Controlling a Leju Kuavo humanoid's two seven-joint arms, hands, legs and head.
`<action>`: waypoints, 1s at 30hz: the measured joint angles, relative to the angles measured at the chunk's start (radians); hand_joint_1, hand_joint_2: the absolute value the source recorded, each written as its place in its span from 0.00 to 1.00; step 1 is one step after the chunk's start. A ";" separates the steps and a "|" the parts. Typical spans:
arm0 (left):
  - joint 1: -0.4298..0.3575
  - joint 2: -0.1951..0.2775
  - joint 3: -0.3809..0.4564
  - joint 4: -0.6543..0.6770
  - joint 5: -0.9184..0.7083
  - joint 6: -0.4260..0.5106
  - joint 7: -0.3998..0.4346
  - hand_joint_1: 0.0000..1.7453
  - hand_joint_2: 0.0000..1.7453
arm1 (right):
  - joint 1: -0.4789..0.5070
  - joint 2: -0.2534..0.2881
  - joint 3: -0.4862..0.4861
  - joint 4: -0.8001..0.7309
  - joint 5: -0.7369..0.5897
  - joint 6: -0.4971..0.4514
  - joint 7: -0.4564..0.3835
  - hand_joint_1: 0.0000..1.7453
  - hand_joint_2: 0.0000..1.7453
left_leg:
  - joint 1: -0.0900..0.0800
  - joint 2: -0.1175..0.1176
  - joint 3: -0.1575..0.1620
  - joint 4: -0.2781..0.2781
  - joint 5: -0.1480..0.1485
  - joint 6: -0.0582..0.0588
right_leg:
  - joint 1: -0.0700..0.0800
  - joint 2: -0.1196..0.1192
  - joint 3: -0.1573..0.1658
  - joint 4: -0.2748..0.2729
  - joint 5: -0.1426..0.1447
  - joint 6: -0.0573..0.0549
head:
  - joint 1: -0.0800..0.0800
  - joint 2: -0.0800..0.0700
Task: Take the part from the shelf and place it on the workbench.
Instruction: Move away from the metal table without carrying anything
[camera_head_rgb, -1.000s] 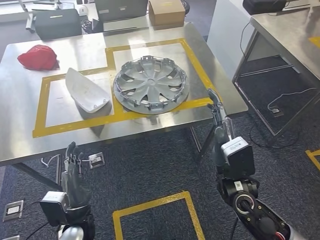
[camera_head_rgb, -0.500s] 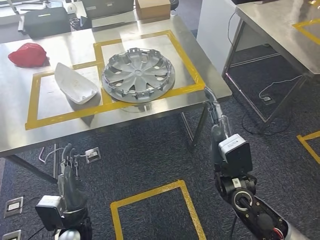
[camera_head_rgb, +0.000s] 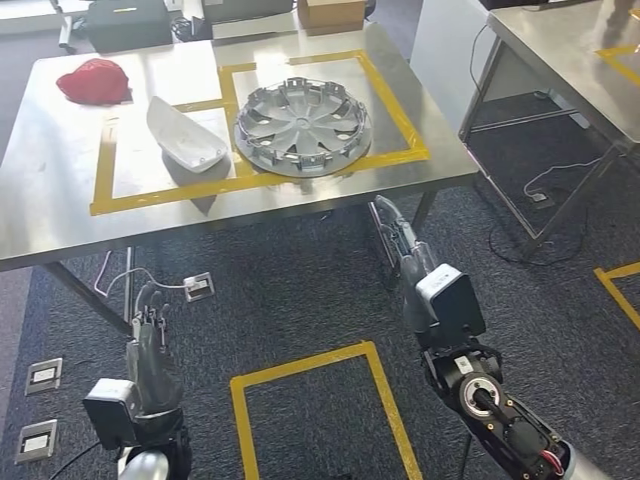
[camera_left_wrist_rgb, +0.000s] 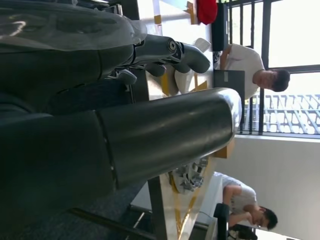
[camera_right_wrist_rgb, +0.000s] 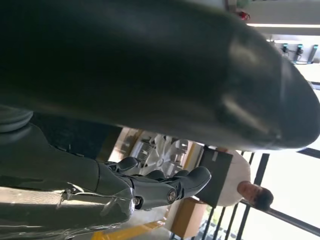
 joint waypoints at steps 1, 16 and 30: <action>0.000 0.000 0.000 0.000 0.000 0.005 0.003 0.00 0.00 | -0.012 0.004 0.008 0.013 -0.003 0.008 0.000 0.00 0.00 | -0.001 0.000 -0.012 0.002 0.009 -0.004 | 0.001 0.001 0.054 -0.073 0.014 -0.005 | 0.004 0.000; 0.006 0.010 0.000 -0.016 0.014 0.032 0.009 0.00 0.00 | -0.128 0.071 0.123 0.172 -0.047 0.056 0.011 0.00 0.00 | 0.007 -0.004 0.007 0.206 -0.082 -0.056 | 0.003 -0.011 -0.002 -0.254 0.137 -0.046 | -0.045 0.000; 0.005 0.014 0.000 -0.025 0.019 0.036 0.006 0.00 0.00 | -0.166 0.091 0.171 0.251 -0.071 0.061 0.009 0.00 0.00 | 0.003 0.000 0.008 -0.007 0.002 -0.004 | 0.002 -0.002 -0.043 0.047 0.015 -0.001 | -0.013 0.000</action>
